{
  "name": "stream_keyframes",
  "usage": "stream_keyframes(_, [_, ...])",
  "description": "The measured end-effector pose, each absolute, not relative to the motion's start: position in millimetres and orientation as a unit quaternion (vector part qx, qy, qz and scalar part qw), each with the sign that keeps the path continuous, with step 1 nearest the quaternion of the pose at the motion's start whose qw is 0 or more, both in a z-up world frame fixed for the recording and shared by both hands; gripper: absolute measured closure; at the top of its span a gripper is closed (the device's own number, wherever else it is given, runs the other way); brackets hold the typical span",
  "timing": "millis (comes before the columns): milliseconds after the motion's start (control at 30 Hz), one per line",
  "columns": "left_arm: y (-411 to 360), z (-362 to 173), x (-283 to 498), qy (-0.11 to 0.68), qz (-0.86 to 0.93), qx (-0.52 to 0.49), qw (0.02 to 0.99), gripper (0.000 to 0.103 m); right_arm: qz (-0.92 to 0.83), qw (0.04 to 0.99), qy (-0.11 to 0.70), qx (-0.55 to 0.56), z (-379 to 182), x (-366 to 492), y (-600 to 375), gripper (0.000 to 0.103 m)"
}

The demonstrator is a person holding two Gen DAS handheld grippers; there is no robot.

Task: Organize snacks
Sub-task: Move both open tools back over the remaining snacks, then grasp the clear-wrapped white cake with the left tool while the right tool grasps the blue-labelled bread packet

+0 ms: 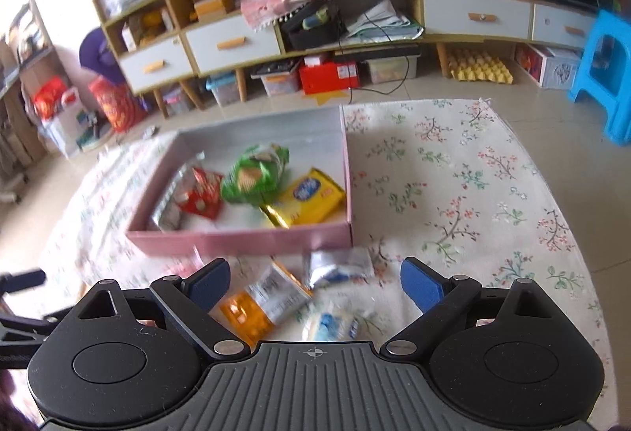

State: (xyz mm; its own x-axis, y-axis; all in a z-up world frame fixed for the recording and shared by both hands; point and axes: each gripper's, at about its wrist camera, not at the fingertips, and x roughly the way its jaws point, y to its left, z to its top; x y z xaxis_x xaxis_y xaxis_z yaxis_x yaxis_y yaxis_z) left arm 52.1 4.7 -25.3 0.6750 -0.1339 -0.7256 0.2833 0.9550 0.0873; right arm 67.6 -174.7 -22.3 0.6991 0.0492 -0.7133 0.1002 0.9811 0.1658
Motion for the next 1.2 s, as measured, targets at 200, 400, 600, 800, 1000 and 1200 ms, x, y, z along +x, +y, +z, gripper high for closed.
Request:
stream_keyframes(200, [5.6, -45.3, 35.5, 0.39, -0.166, 0.147, 0.894, 0.001, -0.008, 0.898, 0.434, 0.077, -50.0, 63.9, -167.9, 0.008])
stream_keyframes(400, [3.7, -59.4, 30.1, 0.399, -0.248, 0.167, 0.867, 0.005, -0.018, 0.879, 0.473, 0.055, -71.2, 62.4, -163.3, 0.008])
stream_keyframes(600, [-1.3, -69.2, 29.7, 0.412, -0.285, 0.181, 0.846, 0.021, -0.016, 0.868, 0.493, 0.051, -79.8, 63.8, -159.7, 0.008])
stream_keyframes(800, [-4.6, -72.4, 32.6, 0.43, -0.309, 0.173, 0.831, 0.031, -0.02, 0.856, 0.512, 0.067, -86.7, 68.1, -161.6, 0.008])
stream_keyframes(1000, [-4.5, -69.9, 18.9, 0.448, -0.349, 0.178, 0.803, 0.034, -0.034, 0.85, 0.523, 0.059, -95.5, 71.3, -163.4, 0.008])
stream_keyframes(1200, [-0.7, -68.2, 4.9, 0.471, -0.399, 0.169, 0.768, 0.032, -0.038, 0.851, 0.522, 0.046, -96.8, 70.8, -160.5, 0.008])
